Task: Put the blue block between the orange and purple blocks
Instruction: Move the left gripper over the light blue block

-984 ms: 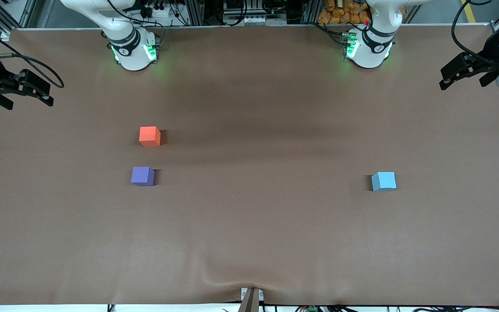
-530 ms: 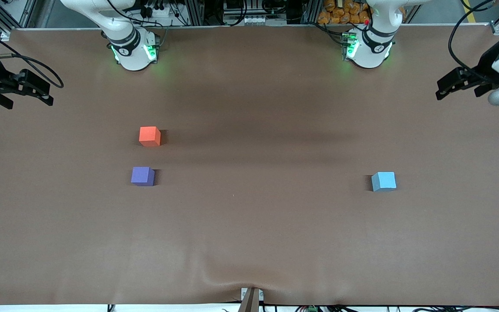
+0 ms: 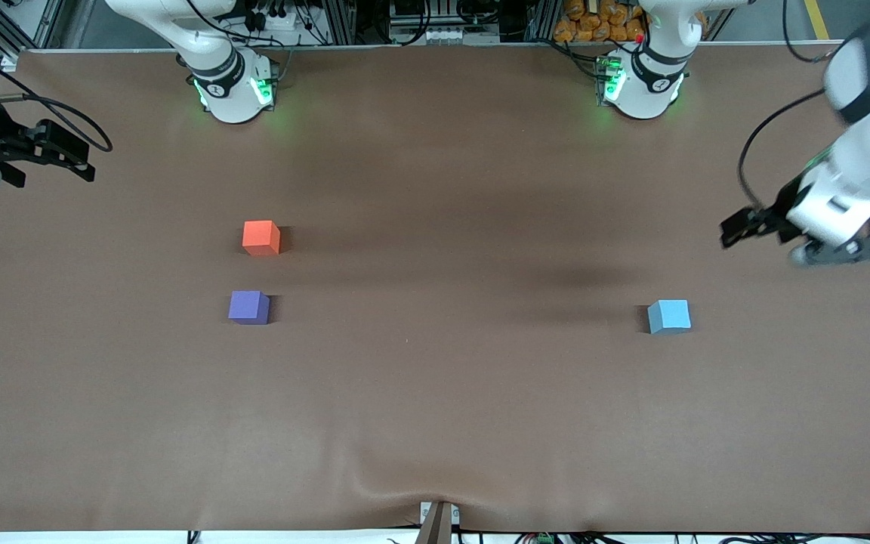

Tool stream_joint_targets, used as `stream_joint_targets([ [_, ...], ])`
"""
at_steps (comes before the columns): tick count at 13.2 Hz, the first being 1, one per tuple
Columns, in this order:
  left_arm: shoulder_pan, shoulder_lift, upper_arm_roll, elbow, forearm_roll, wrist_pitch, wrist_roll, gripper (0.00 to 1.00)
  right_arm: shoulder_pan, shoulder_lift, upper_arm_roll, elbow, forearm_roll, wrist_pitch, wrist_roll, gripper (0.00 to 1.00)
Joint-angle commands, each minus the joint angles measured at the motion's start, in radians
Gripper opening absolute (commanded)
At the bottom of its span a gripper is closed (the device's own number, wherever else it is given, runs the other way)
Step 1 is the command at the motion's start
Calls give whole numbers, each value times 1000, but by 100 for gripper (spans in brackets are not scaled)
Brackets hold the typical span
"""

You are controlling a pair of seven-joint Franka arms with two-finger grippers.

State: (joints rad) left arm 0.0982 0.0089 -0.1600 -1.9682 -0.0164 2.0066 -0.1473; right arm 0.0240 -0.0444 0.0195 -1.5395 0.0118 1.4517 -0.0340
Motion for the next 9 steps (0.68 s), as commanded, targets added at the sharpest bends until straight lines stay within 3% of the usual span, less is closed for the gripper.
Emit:
stream_joint_targets([
  [1,2,86,-1,-95,16,191,18,100,-4,8,2,19,5,-16,-14,100],
  [6,43,279,-4,-115,79,431,22,100,-9,8,2,21,5,-16,-14,100],
  [9,34,341,-9,-97,78,460,20,100,-9,8,2,21,10,-14,-14,100],
])
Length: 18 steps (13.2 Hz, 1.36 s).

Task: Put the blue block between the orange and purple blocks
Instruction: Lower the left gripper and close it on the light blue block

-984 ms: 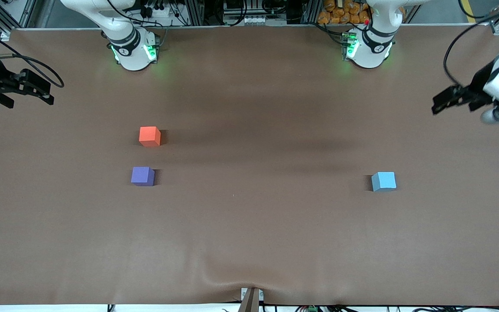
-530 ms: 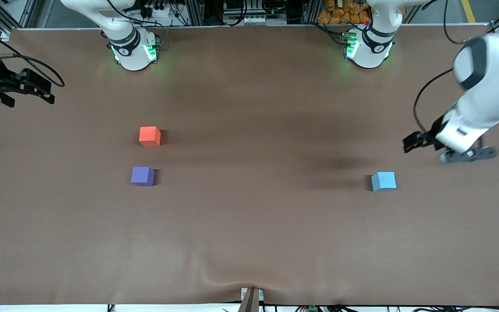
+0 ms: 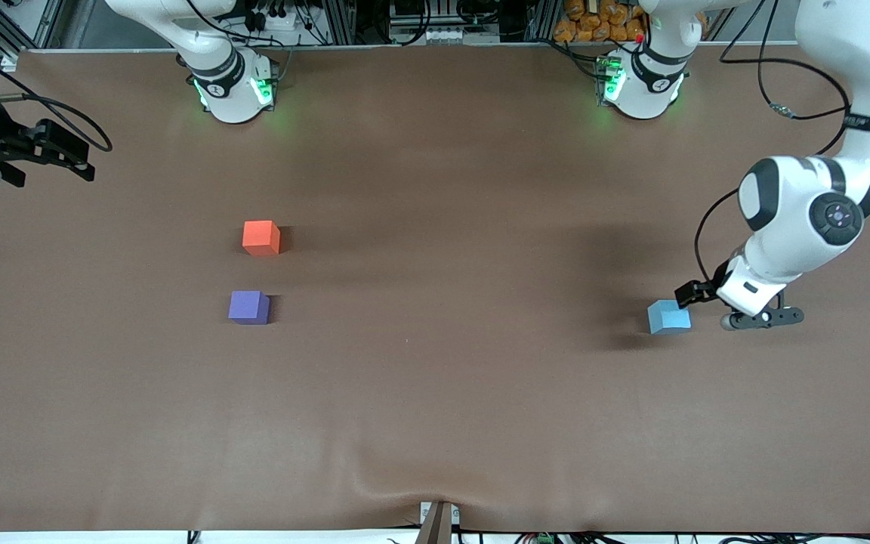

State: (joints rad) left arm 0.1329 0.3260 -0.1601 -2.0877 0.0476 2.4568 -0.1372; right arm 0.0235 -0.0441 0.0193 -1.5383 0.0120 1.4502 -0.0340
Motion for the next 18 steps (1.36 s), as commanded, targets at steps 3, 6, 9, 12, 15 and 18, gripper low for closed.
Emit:
stream_joint_targets([
  [3,-9,51,-13,46,12,10,10,100,-8,7,2,21,10,-11,-14,100],
  [6,-7,97,-13,54,14,45,11,100,-11,7,1,18,10,-13,-14,100],
  [9,-10,123,-13,55,14,73,10,100,-11,7,1,20,10,-13,-14,100],
  [12,-19,140,-13,64,8,73,10,100,-10,7,1,18,10,-13,-14,100],
  [15,-36,160,-13,74,11,73,10,38,-10,7,1,18,10,-14,-14,100],
  [18,-85,171,-13,93,18,70,19,0,-11,7,1,18,10,-14,-14,100],
])
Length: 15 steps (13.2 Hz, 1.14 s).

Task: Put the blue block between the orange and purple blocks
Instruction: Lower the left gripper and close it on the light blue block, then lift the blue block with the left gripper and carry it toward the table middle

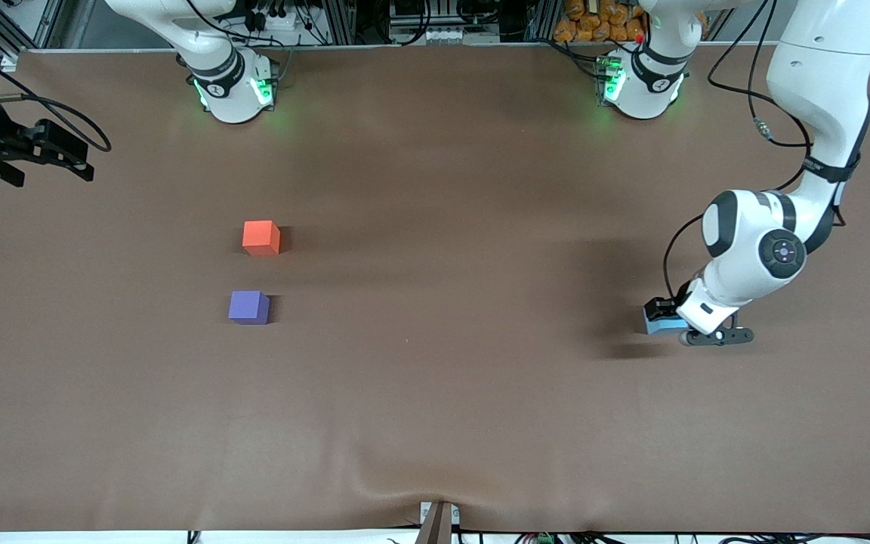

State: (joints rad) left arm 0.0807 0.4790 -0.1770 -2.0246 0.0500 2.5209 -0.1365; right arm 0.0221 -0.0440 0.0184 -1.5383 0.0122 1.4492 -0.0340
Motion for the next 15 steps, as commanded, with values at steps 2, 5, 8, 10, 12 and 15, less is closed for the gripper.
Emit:
stream_joint_targets([
  [2,-105,15,4,55,19,-1,46,0,-10,7,2,17,9,-13,-14,100],
  [5,-261,21,4,128,-1,-27,25,0,-10,7,2,18,9,-13,-14,100],
  [8,-473,78,7,248,-7,-66,-145,0,-10,7,2,17,9,-13,-14,100],
  [10,-634,188,13,453,5,-222,-352,0,-5,7,2,20,9,-13,-14,100],
  [12,-761,289,39,625,4,-293,-516,0,-7,7,2,23,11,-12,-12,100],
  [15,-852,364,40,707,-4,-294,-575,0,7,10,2,23,8,-13,-12,100],
])
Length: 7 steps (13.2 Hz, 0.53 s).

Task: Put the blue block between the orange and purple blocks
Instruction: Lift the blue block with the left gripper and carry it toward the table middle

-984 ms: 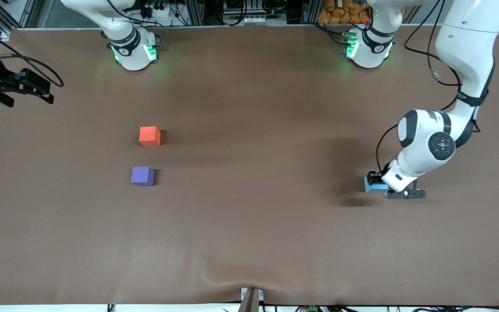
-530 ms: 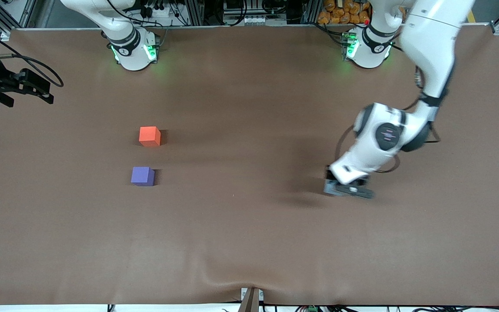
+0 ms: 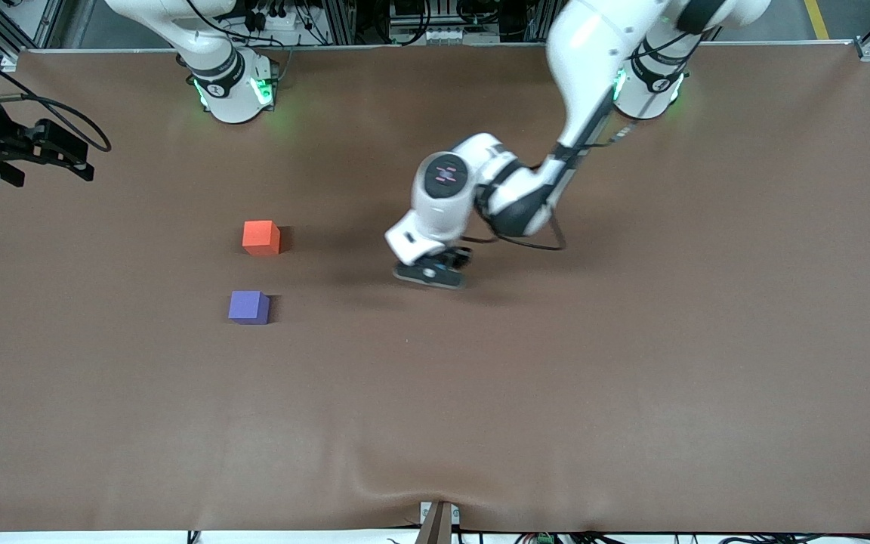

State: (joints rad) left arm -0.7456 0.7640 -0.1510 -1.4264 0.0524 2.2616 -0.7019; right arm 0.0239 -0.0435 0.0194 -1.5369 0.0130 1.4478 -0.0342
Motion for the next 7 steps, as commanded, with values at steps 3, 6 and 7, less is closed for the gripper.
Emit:
stream_joint_targets([
  [3,-98,126,41,130,-6,-27,-42,0,8,19,2,21,9,-14,-12,100],
  [6,-101,95,42,126,1,-31,-112,100,11,39,4,20,5,-14,-12,100],
  [7,-92,57,44,120,6,-45,-117,100,16,77,4,14,4,-14,-10,100],
])
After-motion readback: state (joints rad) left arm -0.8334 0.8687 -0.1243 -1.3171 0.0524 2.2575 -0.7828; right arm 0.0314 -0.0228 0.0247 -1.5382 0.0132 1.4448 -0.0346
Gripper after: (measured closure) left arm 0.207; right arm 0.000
